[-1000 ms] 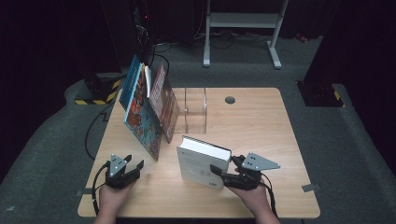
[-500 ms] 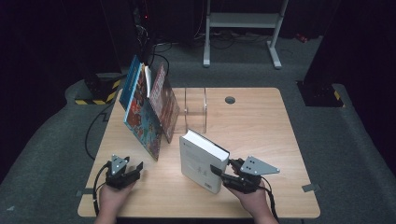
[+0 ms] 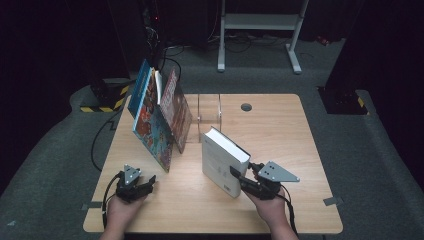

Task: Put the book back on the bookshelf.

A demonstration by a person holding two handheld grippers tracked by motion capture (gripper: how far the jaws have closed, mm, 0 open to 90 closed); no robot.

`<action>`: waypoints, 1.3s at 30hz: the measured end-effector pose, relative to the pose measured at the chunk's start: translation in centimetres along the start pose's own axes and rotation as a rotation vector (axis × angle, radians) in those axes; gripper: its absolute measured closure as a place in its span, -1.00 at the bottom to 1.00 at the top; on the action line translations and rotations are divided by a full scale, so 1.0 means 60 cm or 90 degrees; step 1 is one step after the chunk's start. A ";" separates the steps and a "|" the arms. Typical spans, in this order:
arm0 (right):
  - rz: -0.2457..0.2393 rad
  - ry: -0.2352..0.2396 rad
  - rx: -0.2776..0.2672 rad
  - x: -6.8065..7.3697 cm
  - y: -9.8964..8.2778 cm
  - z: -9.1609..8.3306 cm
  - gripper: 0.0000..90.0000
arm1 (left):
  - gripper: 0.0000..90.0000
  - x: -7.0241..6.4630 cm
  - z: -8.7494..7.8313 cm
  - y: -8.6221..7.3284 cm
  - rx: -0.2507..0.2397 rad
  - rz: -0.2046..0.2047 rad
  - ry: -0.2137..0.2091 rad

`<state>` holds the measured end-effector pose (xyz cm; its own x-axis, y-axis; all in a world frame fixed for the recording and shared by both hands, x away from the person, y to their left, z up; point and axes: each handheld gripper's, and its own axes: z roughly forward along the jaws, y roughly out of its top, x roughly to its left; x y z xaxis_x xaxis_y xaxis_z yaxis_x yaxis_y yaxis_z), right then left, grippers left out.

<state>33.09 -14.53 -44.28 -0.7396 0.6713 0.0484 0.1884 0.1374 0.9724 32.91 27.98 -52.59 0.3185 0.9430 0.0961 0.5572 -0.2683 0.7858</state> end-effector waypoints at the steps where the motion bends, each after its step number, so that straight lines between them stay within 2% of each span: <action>1: -0.001 -0.009 0.002 0.001 0.003 0.002 0.20 | -0.31 -0.001 0.002 0.001 0.007 -0.005 -0.006; 2: -0.003 -0.026 0.008 0.004 0.007 0.005 0.20 | -0.34 -0.001 0.005 0.001 0.019 0.008 -0.015; 4: -0.004 -0.031 0.008 0.004 0.008 0.007 0.20 | -0.36 -0.001 0.005 0.002 0.025 0.005 -0.024; 5: 0.000 -0.035 0.007 0.005 0.009 0.008 0.20 | -0.38 0.000 0.007 0.003 0.031 0.012 -0.026; 13: 0.011 -0.057 -0.009 0.014 -0.006 0.005 0.19 | -0.35 0.005 0.011 0.002 0.038 -0.020 -0.055; 18: 0.010 -0.071 0.010 0.022 -0.001 0.006 0.17 | -0.36 0.005 0.011 0.002 0.040 -0.029 -0.051; 20: 0.010 -0.071 0.012 0.024 0.000 0.006 0.16 | -0.36 0.005 0.011 0.002 0.039 -0.031 -0.048; 23: -0.004 -0.069 0.012 0.030 -0.001 0.007 0.16 | -0.31 0.007 0.011 0.002 0.038 -0.033 -0.042; 26: 0.000 -0.082 0.008 0.035 -0.002 0.009 0.15 | -0.29 0.007 0.011 0.003 0.038 -0.035 -0.042; 29: 0.002 -0.080 0.006 0.033 -0.003 0.009 0.15 | -0.29 0.007 0.012 0.003 0.037 -0.034 -0.041; 33: 0.012 -0.084 0.002 0.032 -0.003 0.009 0.13 | -0.28 0.008 0.011 0.003 0.039 -0.034 -0.042; 35: 0.031 -0.078 0.006 0.031 0.000 0.010 0.10 | -0.28 0.007 0.011 0.002 0.037 -0.035 -0.043; 39: 0.043 -0.075 0.008 0.031 0.003 0.012 0.07 | -0.28 0.008 0.010 0.002 0.036 -0.029 -0.042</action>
<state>32.19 -12.72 -44.17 -0.6437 0.7605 0.0856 0.2436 0.0975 0.9650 33.58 28.28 -52.84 0.3406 0.9400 0.0195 0.6142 -0.2382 0.7524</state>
